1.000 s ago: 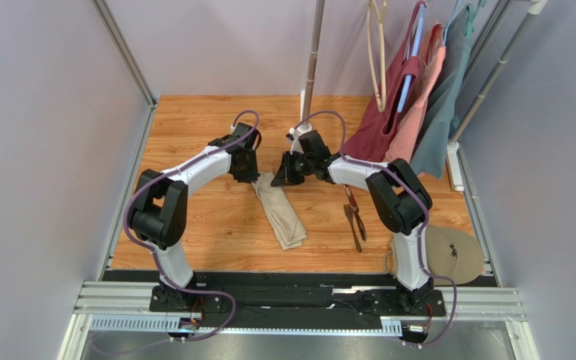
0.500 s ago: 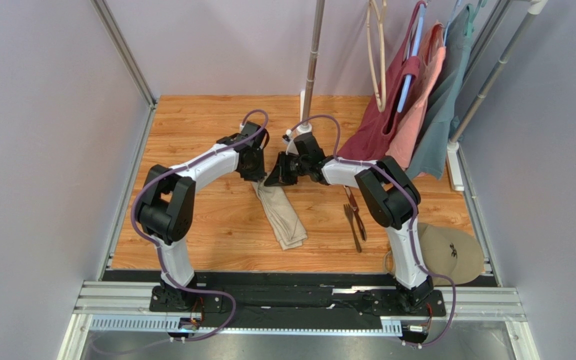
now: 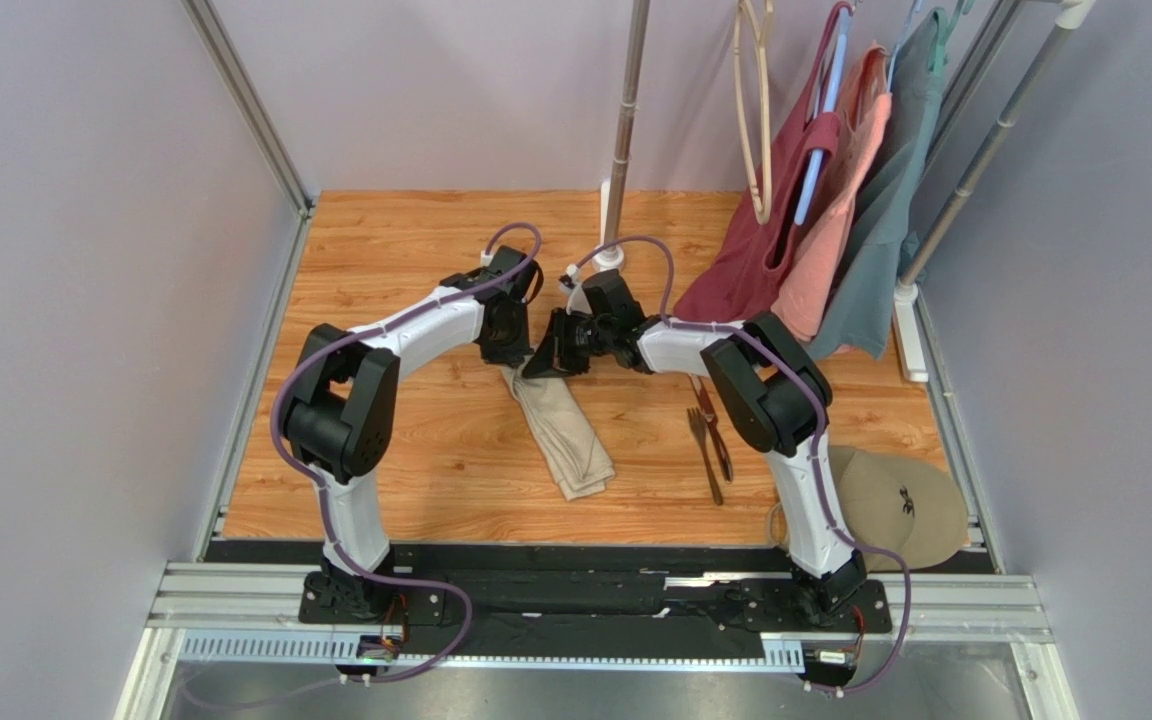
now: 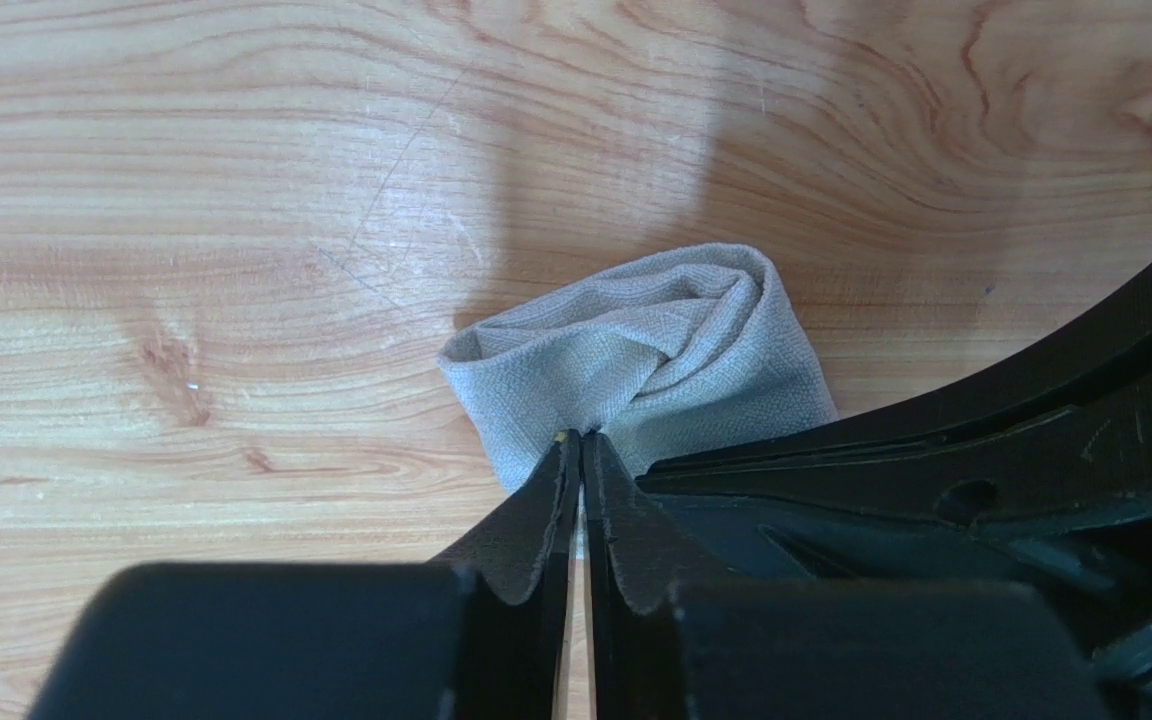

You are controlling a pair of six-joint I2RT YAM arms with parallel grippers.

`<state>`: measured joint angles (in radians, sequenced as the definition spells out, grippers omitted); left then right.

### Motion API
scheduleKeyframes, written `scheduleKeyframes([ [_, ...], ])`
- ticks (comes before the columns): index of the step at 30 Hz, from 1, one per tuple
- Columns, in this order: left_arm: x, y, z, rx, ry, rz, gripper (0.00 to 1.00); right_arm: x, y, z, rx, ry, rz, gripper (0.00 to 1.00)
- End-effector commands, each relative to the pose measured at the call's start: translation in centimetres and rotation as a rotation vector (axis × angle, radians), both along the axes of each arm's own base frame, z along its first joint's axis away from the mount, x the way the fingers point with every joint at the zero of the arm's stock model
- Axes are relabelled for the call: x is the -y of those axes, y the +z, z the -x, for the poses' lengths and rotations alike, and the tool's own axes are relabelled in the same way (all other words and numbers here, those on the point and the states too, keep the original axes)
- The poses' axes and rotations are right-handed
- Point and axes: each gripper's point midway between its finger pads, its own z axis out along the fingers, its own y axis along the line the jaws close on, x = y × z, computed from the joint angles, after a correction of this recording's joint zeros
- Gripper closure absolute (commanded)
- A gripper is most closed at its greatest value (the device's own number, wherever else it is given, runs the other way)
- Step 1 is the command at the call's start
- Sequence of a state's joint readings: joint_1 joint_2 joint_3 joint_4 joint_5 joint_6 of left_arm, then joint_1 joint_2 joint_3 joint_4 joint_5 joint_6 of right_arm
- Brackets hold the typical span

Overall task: Fold the napkin into a case and place the utensils inside
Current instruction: Smooth out the smaller rectangle-folded napkin at the center of the board.

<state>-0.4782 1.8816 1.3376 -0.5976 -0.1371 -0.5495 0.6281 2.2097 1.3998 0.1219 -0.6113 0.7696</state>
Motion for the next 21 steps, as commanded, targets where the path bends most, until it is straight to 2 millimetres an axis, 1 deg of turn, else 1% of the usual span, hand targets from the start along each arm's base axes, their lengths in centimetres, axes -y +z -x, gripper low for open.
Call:
scheduleKeyframes([
  [1, 0.7, 0.6, -0.5, 0.005, 0.009, 0.020, 0.95, -1.5, 0.8, -0.1, 0.024, 0.021, -0.051, 1.00],
  [2, 1.0, 0.7, -0.6, 0.007, 0.016, 0.033, 1.00, -1.7, 0.8, 0.1, 0.023, 0.027, -0.051, 1.00],
  [3, 1.2, 0.8, -0.6, 0.002, 0.025, 0.048, 1.00, -1.9, 0.8, 0.0, 0.025, 0.032, -0.054, 1.00],
  [5, 2.3, 1.0, -0.2, -0.021, 0.055, 0.119, 1.00, -2.3, 0.4, 0.5, 0.007, 0.034, -0.052, 1.00],
  [6, 2.4, 0.9, -0.1, -0.028, 0.083, 0.132, 1.00, -2.3, 0.8, 0.1, 0.023, 0.023, -0.082, 1.00],
  [7, 2.9, 0.8, -0.1, -0.038, 0.116, 0.175, 1.00, -2.1, 0.4, 0.1, 0.014, 0.017, -0.078, 1.00],
  [9, 2.9, 0.0, 0.6, -0.064, 0.138, 0.198, 1.00, -2.1, 0.2, 0.5, 0.006, 0.041, -0.079, 1.00],
  [10, 3.4, -0.4, 0.7, -0.067, 0.129, 0.233, 1.00, -2.1, 0.0, 0.4, 0.001, 0.051, -0.079, 1.00],
  [11, 3.7, -0.6, 0.8, -0.067, 0.128, 0.257, 1.00, -2.1, 0.0, 0.7, -0.014, 0.077, -0.088, 1.00],
  [12, 3.8, -0.5, 0.9, -0.060, 0.132, 0.270, 1.00, -2.2, -0.4, 1.2, -0.046, 0.097, -0.085, 1.00],
  [13, 4.1, -0.4, 0.5, -0.035, 0.133, 0.288, 1.00, -2.4, -0.2, 0.9, -0.059, 0.113, -0.096, 1.00],
  [14, 4.0, -1.0, 0.8, -0.037, 0.127, 0.296, 1.00, -2.2, -1.1, 1.5, -0.100, 0.130, -0.094, 1.00],
  [15, 4.3, -1.0, 0.8, -0.028, 0.125, 0.313, 1.00, -2.3, -0.8, 1.3, -0.094, 0.122, -0.112, 1.00],
  [17, 4.0, -1.3, 0.6, -0.022, 0.143, 0.304, 1.00, -2.1, -0.9, 1.5, -0.089, 0.125, -0.107, 1.00],
  [19, 3.8, -1.5, 0.5, -0.019, 0.153, 0.290, 1.00, -1.8, 0.2, 1.7, -0.077, 0.130, -0.116, 1.00],
  [20, 3.6, -1.5, 0.5, -0.017, 0.163, 0.286, 1.00, -1.6, 0.3, 1.8, -0.075, 0.119, -0.110, 1.00],
  [21, 3.3, -1.3, 0.5, -0.005, 0.174, 0.278, 1.00, -1.4, 1.9, 1.6, -0.053, 0.116, -0.123, 1.00],
])
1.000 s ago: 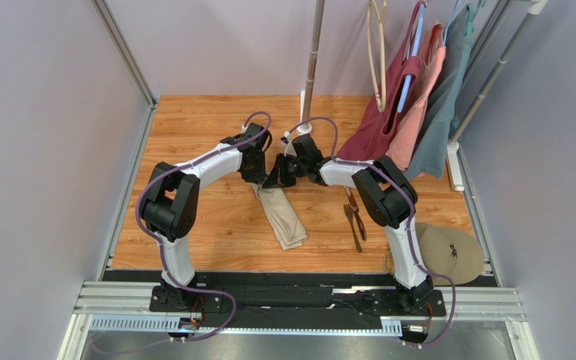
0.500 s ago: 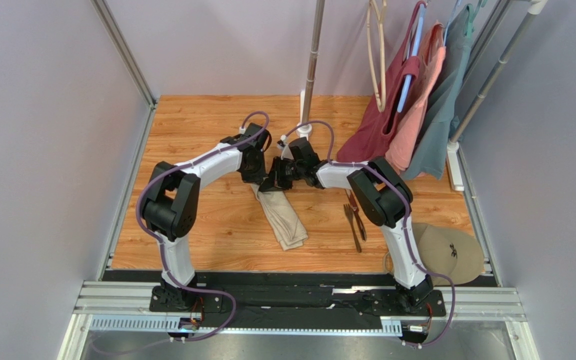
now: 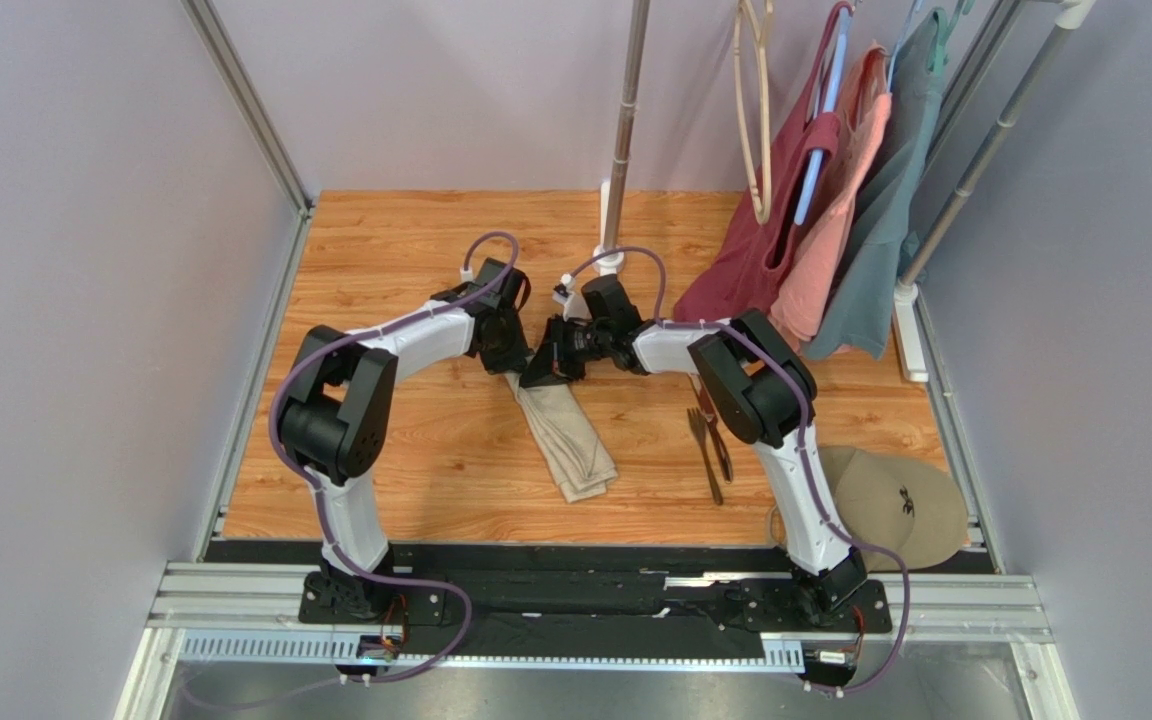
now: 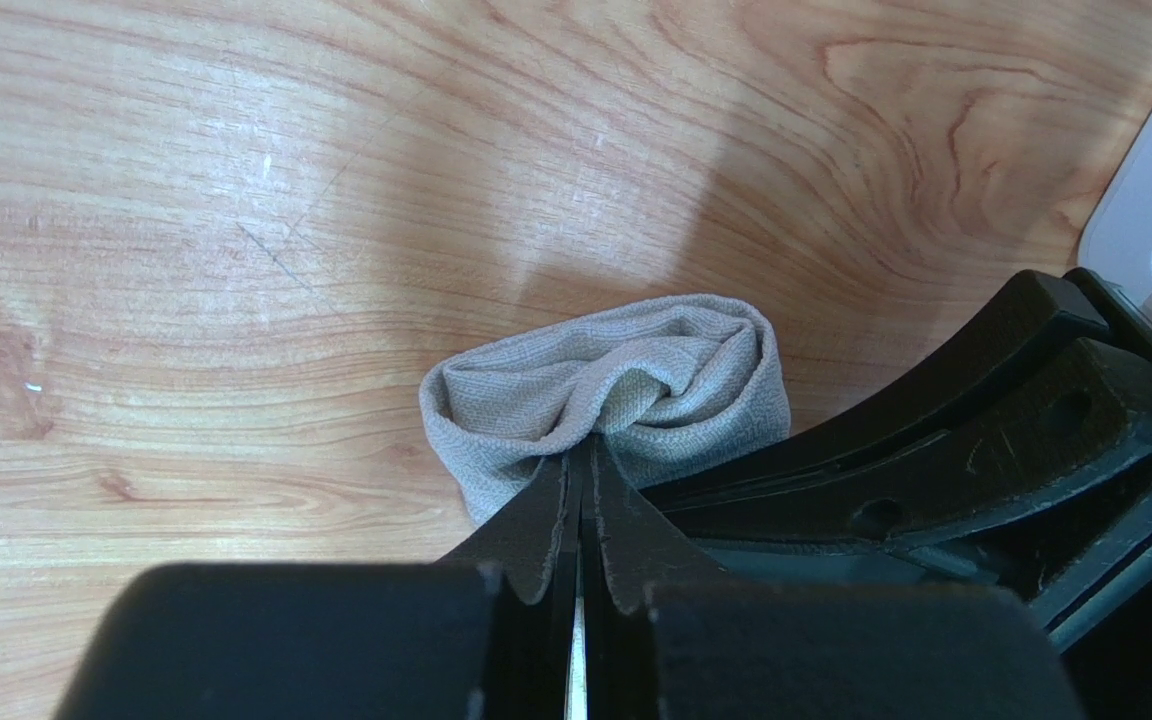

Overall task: Fold the napkin into a case and place the utensils inside
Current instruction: Smooth out the smaller rectangle-folded napkin at the center of the board.

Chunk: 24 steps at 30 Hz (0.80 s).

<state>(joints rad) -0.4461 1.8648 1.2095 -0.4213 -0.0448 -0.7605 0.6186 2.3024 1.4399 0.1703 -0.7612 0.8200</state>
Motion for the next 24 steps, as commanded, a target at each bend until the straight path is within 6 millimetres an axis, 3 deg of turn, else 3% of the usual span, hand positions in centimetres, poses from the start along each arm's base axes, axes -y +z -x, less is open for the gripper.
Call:
scheduleKeyframes([
  [1, 2.1, 0.5, 0.6, 0.006, 0.008, 0.084, 1.00, -0.3, 3.8, 0.4, 0.055, 0.022, -0.049, 1.00],
  [3, 1.6, 0.8, 0.5, 0.017, 0.027, 0.068, 1.00, 0.5, 5.0, 0.4, 0.076, -0.002, -0.030, 1.00],
  [8, 1.4, 0.7, 0.8, 0.008, 0.033, 0.059, 1.00, 1.2, 5.6, 0.7, 0.085, 0.012, -0.035, 1.00],
  [21, 1.4, -0.2, 1.1, -0.002, -0.001, 0.054, 1.00, 0.2, 0.0, 2.9, 0.017, 0.064, 0.020, 1.00],
  [24, 1.9, -0.2, 1.2, -0.001, -0.042, 0.068, 1.00, 0.5, 0.5, 3.1, 0.029, 0.085, 0.042, 1.00],
])
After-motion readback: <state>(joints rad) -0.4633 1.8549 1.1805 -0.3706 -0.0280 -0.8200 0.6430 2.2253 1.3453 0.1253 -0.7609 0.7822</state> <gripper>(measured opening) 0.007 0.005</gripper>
